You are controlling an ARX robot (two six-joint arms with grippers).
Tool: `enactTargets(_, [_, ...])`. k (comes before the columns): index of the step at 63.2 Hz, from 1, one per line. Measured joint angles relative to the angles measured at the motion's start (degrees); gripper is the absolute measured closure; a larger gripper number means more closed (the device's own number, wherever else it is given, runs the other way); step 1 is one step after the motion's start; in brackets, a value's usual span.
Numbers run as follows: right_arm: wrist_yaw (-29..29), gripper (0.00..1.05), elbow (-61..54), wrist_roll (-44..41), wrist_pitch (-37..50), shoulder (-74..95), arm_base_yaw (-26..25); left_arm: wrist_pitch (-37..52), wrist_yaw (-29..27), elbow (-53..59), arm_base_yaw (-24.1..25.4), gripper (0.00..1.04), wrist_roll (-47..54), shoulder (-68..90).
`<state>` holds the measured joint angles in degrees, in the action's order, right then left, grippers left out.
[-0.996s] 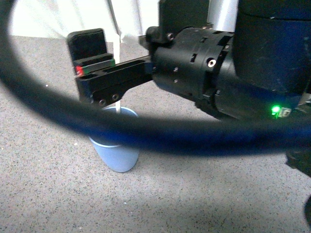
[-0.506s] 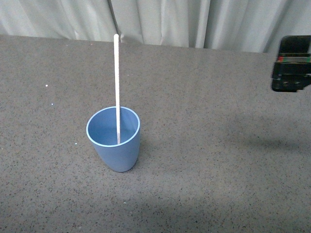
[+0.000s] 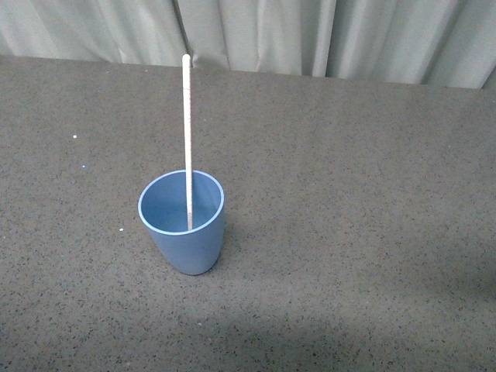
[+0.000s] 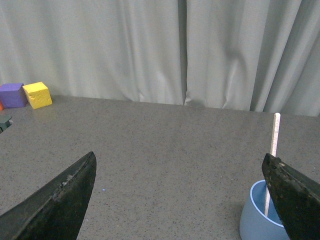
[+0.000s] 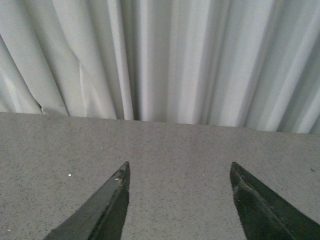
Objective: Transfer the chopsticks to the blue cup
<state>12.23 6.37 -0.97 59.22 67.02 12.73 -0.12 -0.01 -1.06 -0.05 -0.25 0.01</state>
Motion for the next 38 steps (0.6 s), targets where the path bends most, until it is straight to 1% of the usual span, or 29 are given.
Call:
enactTargets(2, [-0.7,0.57,-0.8,0.2,-1.2,-2.2,-0.9,0.0,0.0,0.0,0.0,0.07,0.0,0.0])
enactTargets(3, [-0.9,0.59,-1.0,0.1,-1.5,-2.7,-1.1,0.0,0.0,0.0,0.0,0.07,0.0,0.0])
enactTargets(4, [-1.4,0.65,-1.5,0.2,-2.5,-4.4,-1.7,0.0,0.0,0.0,0.0,0.07,0.0,0.0])
enactTargets(6, [-2.0,0.70,-2.0,0.2,-3.5,-5.9,-2.3,0.0,0.0,0.0,0.0,0.07,0.0,0.0])
enactTargets(10, [-3.4,0.84,-3.0,0.3,-6.4,-9.7,-3.6,0.0,0.0,0.0,0.0,0.07,0.0,0.0])
enactTargets(11, [-3.8,0.90,-3.3,0.3,-7.6,-11.2,-4.1,0.0,0.0,0.0,0.0,0.07,0.0,0.0])
enactTargets(15, [-5.2,1.04,-4.3,0.2,-11.0,-15.7,-5.4,0.0,0.0,0.0,0.0,0.07,0.0,0.0])
enactTargets(23, [-6.9,1.04,-5.3,0.4,-16.6,-22.4,-7.1,0.0,0.0,0.0,0.0,0.07,0.0,0.0])
enactTargets(26, [-10.7,1.04,-5.6,0.3,-18.7,-24.8,-9.6,0.0,0.0,0.0,0.0,0.07,0.0,0.0])
enactTargets(28, [-11.6,1.04,-5.8,0.4,-19.9,-26.2,-10.8,0.0,0.0,0.0,0.0,0.07,0.0,0.0])
enactTargets(33, [-11.8,1.04,-5.8,0.4,-22.9,-29.7,-12.4,0.0,0.0,0.0,0.0,0.07,0.0,0.0])
enactTargets(38, [-12.2,1.04,-6.1,0.4,-25.8,-32.9,-12.5,0.0,0.0,0.0,0.0,0.07,0.0,0.0])
